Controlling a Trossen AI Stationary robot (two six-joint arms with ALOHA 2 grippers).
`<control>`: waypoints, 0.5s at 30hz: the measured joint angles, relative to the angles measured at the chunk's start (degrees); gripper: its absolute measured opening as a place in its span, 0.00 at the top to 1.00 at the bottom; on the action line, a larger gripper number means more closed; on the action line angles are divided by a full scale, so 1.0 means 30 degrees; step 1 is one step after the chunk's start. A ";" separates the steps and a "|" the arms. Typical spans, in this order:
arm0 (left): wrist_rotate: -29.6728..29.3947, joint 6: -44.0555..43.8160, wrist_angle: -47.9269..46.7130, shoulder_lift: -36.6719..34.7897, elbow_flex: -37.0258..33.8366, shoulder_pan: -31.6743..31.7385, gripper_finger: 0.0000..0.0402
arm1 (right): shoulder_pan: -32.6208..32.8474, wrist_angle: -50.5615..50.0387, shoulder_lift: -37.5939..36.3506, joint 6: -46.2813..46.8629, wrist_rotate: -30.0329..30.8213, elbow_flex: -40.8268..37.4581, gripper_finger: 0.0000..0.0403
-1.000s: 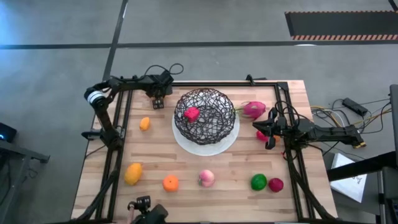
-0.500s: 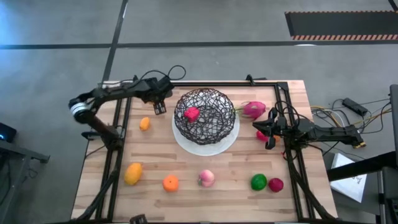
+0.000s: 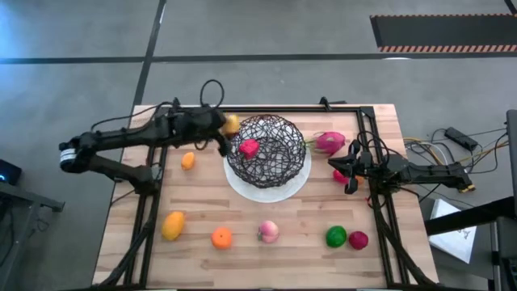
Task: Build produce basket
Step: Put the yellow mango into the wire basket
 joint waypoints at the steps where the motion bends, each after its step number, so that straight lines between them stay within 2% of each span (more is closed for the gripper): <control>1: 0.0294 -0.0041 0.1046 0.0388 -0.0003 -0.0456 0.44 | 0.0007 0.0000 0.0000 -0.0004 0.0000 0.0000 0.93; 6: 0.0421 0.0002 0.3391 0.3521 0.0764 -0.1713 0.44 | 0.0000 0.0000 -0.0007 0.0000 0.0000 0.0000 0.93; 15: -0.0221 -0.0032 0.4468 1.0465 0.4244 -0.1741 0.44 | 0.0007 0.0000 0.0000 -0.0003 0.0000 0.0000 0.93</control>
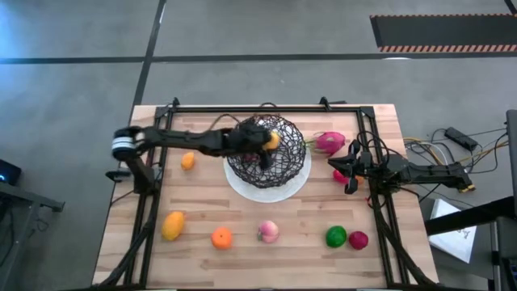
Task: Build produce basket
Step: Put the yellow mango into the wire basket
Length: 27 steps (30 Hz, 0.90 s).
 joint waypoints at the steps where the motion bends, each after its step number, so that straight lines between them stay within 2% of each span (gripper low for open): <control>1: -0.0304 0.0001 -0.0055 0.0654 0.0518 0.0000 0.44 | -0.0006 0.0000 0.0000 -0.0002 0.0000 0.0000 0.93; 7: -0.2416 0.0238 -0.0231 0.3891 0.2790 0.0207 0.41 | -0.0001 0.0000 0.0000 -0.0004 0.0000 0.0000 0.93; 13: -0.2867 0.1157 -0.0275 0.5944 0.3650 0.0537 0.34 | -0.0006 0.0000 -0.0007 0.0001 0.0000 0.0000 0.93; 27: -0.2706 0.1500 -0.0141 0.6618 0.3794 0.0945 0.32 | -0.0002 0.0000 0.0000 -0.0005 0.0000 0.0000 0.93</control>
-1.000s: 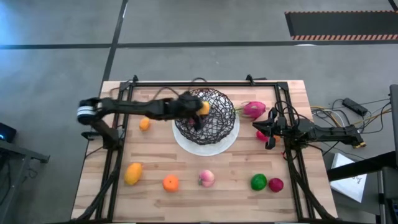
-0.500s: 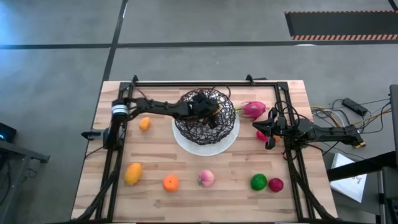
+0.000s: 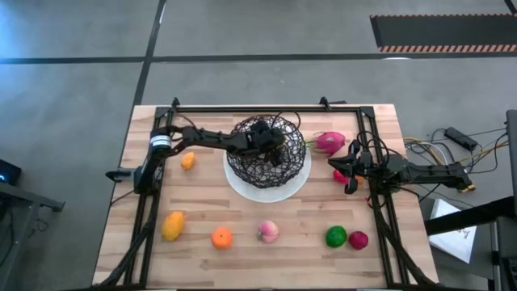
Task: Build produce basket
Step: Put the yellow mango into the wire basket, then put the red mango into the wire basket
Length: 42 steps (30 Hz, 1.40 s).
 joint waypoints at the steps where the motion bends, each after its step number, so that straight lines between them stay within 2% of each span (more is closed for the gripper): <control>1: 0.0159 0.0007 0.0010 -0.0013 0.0058 0.0025 0.31 | -0.0002 0.0008 -0.0005 -0.0001 0.0000 0.0000 0.93; 9: 0.0611 0.0009 -0.0021 -0.0126 0.0119 0.0191 0.21 | -0.0004 0.0051 -0.0007 -0.0927 0.0000 0.0000 0.93; 15: 0.0617 0.0027 -0.0162 -0.2262 0.0111 -0.0604 0.20 | 0.0002 0.0044 -0.0002 -0.0421 0.0000 0.0000 0.93; 22: -0.0005 0.0217 -0.0760 -0.5963 -0.0384 -0.3763 0.20 | -0.0005 0.0029 0.0000 -0.0802 0.0015 0.0000 0.93; 25: -0.1646 0.0499 -0.0560 -0.7409 -0.1567 -0.5793 0.20 | -0.0004 0.0120 -0.0015 -0.0715 -0.0007 -0.0007 0.93; 27: -0.3620 0.0400 -0.0174 -0.8297 -0.2854 -0.7356 0.20 | -0.0005 0.0226 -0.0036 0.0314 -0.0029 0.0000 0.93; 30: -0.6830 -0.0004 0.1868 -0.9218 -0.5304 -0.9627 0.20 | -0.0005 0.0270 -0.0022 0.2920 -0.0070 -0.0007 0.93; 32: -0.8296 0.0013 0.4115 -0.9520 -0.7085 -1.0989 0.20 | -0.0005 0.0217 -0.0017 0.4142 -0.0012 -0.0007 0.93; 35: -0.9482 0.0015 0.7483 -0.9656 -0.9628 -1.2607 0.20 | -0.0005 0.0724 0.0000 0.4500 -0.0098 -0.0007 0.93; 39: -1.0034 -0.0039 1.1814 -0.9685 -1.2240 -1.3847 0.20 | 0.0009 0.0862 0.0154 0.5649 -0.2834 0.0406 0.93; 42: -1.0939 -0.0174 1.3957 -0.9685 -1.3568 -1.4179 0.20 | 0.0031 -0.0331 0.0895 0.6774 -0.3080 0.1684 0.93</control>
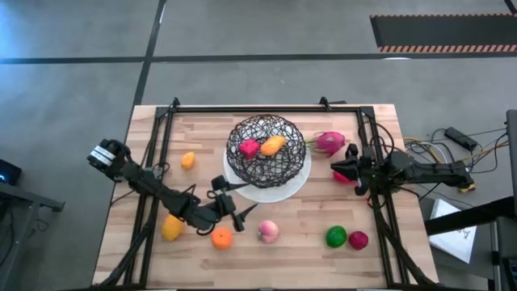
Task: Build produce basket
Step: Put the red mango into the wire basket
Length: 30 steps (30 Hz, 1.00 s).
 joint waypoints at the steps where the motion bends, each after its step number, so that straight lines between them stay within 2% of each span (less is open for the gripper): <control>1: -0.0302 0.0009 0.0621 0.0000 -0.0304 0.0001 0.20 | 0.0000 -0.0854 0.0379 0.0179 0.0155 0.0620 0.93; 5: -0.1575 0.0019 0.1197 -0.0007 -0.0776 0.0040 0.20 | 0.0007 -0.5669 0.2889 0.1177 0.1585 0.3535 0.93; 9: -0.1828 0.0166 0.1206 0.0000 -0.0725 0.0047 0.20 | 0.0007 -1.1824 0.6661 0.2748 0.3081 0.6798 0.93; 12: -0.1830 0.0172 0.1204 0.0000 -0.0725 0.0054 0.20 | 0.0007 -1.5774 0.9773 0.3870 0.3519 0.8948 0.93; 16: -0.1824 0.0172 0.1158 0.0015 -0.0730 0.0054 0.20 | -0.0005 -1.9662 1.3677 0.3885 0.3590 1.1159 0.93; 20: -0.1822 0.0172 0.1125 0.0015 -0.0732 0.0056 0.20 | -0.0043 -2.1487 1.6732 0.3208 0.3598 1.2788 0.91; 23: -0.1822 0.0165 0.1040 0.0022 -0.0732 0.0054 0.20 | -0.0043 -2.2242 1.8385 0.2311 0.3225 1.3373 0.87; 30: -0.1815 0.0159 0.1033 0.0036 -0.0739 0.0054 0.20 | -0.0276 -2.3085 2.0670 0.1135 0.2576 1.3459 0.62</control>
